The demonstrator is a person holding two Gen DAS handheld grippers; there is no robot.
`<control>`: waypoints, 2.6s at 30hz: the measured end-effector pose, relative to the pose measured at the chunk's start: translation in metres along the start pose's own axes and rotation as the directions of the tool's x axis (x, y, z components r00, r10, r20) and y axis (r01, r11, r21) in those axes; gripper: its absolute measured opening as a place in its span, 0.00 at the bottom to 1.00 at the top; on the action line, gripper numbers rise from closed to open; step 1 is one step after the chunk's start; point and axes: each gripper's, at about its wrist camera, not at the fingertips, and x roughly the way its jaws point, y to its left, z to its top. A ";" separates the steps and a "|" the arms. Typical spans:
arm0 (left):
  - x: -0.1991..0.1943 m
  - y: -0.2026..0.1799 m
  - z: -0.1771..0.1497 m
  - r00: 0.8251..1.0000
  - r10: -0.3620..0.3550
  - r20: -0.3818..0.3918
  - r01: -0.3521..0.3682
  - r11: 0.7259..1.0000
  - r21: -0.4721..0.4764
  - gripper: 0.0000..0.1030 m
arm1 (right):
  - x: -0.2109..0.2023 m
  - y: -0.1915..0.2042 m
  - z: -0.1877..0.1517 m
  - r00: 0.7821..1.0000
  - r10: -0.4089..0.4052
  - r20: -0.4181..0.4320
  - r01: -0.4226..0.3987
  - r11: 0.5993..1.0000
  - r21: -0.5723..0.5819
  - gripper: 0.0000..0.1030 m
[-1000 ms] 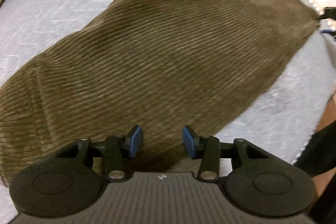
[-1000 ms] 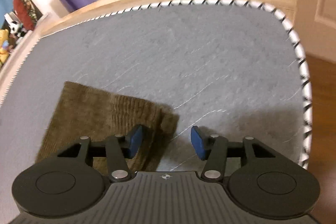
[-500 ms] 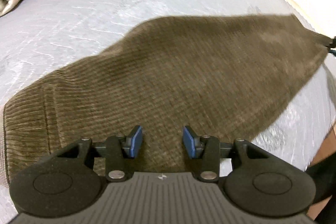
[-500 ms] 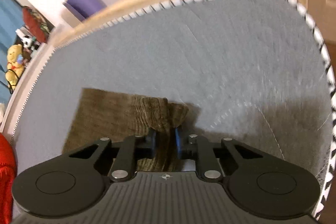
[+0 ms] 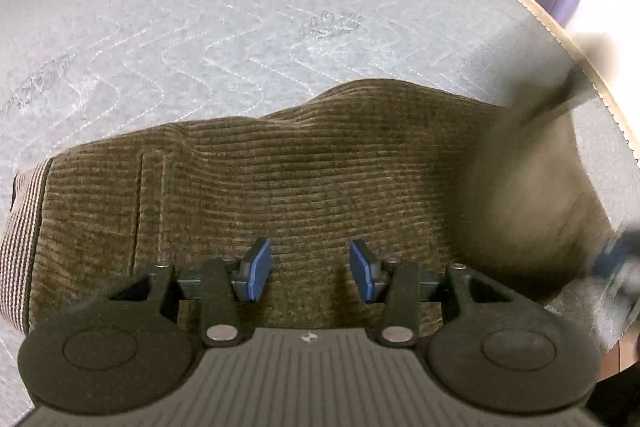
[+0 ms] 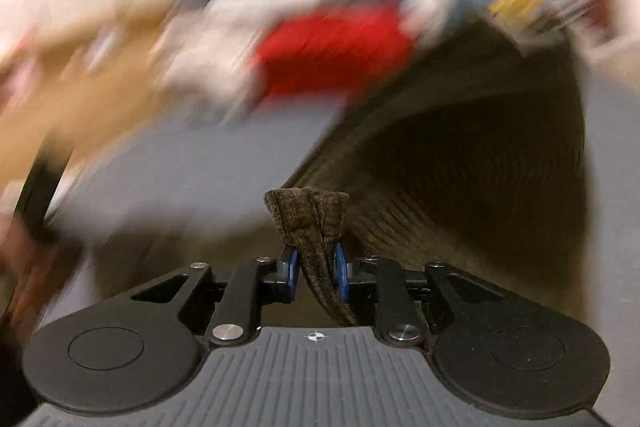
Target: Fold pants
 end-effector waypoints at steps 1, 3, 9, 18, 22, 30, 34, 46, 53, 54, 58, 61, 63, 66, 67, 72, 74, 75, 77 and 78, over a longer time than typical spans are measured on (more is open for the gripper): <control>0.000 0.000 0.000 1.000 -0.003 -0.003 0.003 1.000 0.001 0.48 | 0.013 0.007 -0.007 0.995 0.040 -0.090 -0.042 0.999 -0.023 0.22; 0.000 0.001 0.001 1.000 -0.011 -0.003 0.011 1.000 -0.003 0.48 | 0.021 0.012 -0.014 0.982 0.089 -0.164 -0.098 0.994 -0.049 0.31; 0.005 -0.005 0.012 0.998 -0.065 0.019 0.066 0.997 -0.027 0.47 | 0.005 -0.009 0.003 0.990 0.106 -0.096 -0.106 0.994 0.014 0.51; 0.027 -0.025 0.043 0.963 -0.243 0.112 0.260 0.951 -0.168 0.26 | 0.016 -0.012 -0.011 0.992 0.083 -0.093 -0.084 0.996 -0.005 0.51; 0.061 -0.025 0.049 0.972 -0.233 0.026 0.230 0.923 -0.309 0.35 | 0.025 0.013 -0.023 0.981 0.131 -0.142 -0.151 0.979 -0.137 0.51; 0.075 -0.025 0.062 0.963 -0.245 0.109 0.268 0.881 -0.389 0.35 | 0.036 0.038 -0.038 0.981 0.079 -0.176 -0.130 0.945 -0.299 0.46; 0.079 -0.032 0.068 0.962 -0.242 0.125 0.271 0.890 -0.367 0.36 | 0.033 0.040 -0.042 0.983 0.080 -0.163 -0.131 0.935 -0.331 0.15; 0.069 -0.030 0.072 0.954 -0.254 0.160 0.295 0.895 -0.334 0.36 | -0.007 0.043 -0.034 0.972 0.215 -0.094 -0.235 0.884 -0.405 0.12; 0.093 -0.044 0.065 0.976 -0.210 0.058 0.218 0.941 -0.259 0.13 | 0.013 0.050 -0.059 0.967 0.134 -0.215 -0.224 0.851 -0.475 0.13; 0.090 -0.046 0.066 0.978 -0.199 0.056 0.206 0.950 -0.236 0.11 | 0.014 0.050 -0.058 0.970 0.128 -0.209 -0.215 0.854 -0.474 0.13; 0.063 -0.036 0.068 0.971 -0.204 0.128 0.231 0.938 -0.259 0.11 | 0.014 0.057 -0.058 0.977 0.110 -0.183 -0.189 0.842 -0.505 0.16; 0.060 -0.035 0.063 0.972 -0.204 0.114 0.227 0.941 -0.252 0.13 | 0.018 0.064 -0.063 0.979 0.088 -0.185 -0.177 0.817 -0.549 0.26; 0.068 -0.034 0.060 0.983 -0.170 0.067 0.182 0.949 -0.257 0.22 | 0.023 0.070 -0.068 0.981 0.067 -0.183 -0.163 0.794 -0.586 0.45; 0.078 -0.029 0.056 0.981 -0.194 0.030 0.195 0.941 -0.278 0.55 | 0.031 0.076 -0.074 0.981 0.046 -0.190 -0.158 0.759 -0.632 0.57; 0.080 -0.029 0.057 0.981 -0.194 0.026 0.193 0.940 -0.281 0.57 | 0.033 0.078 -0.077 0.981 0.038 -0.191 -0.155 0.747 -0.646 0.58; 0.095 -0.035 0.057 0.979 -0.204 -0.001 0.196 0.943 -0.268 0.57 | 0.040 0.083 -0.083 0.983 0.005 -0.183 -0.133 0.707 -0.695 0.66; 0.097 -0.045 0.059 0.980 -0.200 0.002 0.195 0.953 -0.233 0.57 | 0.042 0.084 -0.087 0.984 -0.004 -0.177 -0.125 0.693 -0.710 0.67; 0.099 -0.052 0.059 0.981 -0.195 0.003 0.192 0.960 -0.203 0.57 | 0.041 0.084 -0.088 0.985 -0.007 -0.172 -0.120 0.689 -0.714 0.67; 0.101 -0.061 0.058 0.986 -0.169 0.007 0.168 0.973 -0.157 0.55 | 0.041 0.085 -0.087 0.986 -0.017 -0.165 -0.108 0.687 -0.718 0.61; 0.102 -0.065 0.058 0.988 -0.154 0.011 0.154 0.978 -0.138 0.48 | 0.041 0.084 -0.086 0.988 -0.033 -0.153 -0.089 0.682 -0.726 0.51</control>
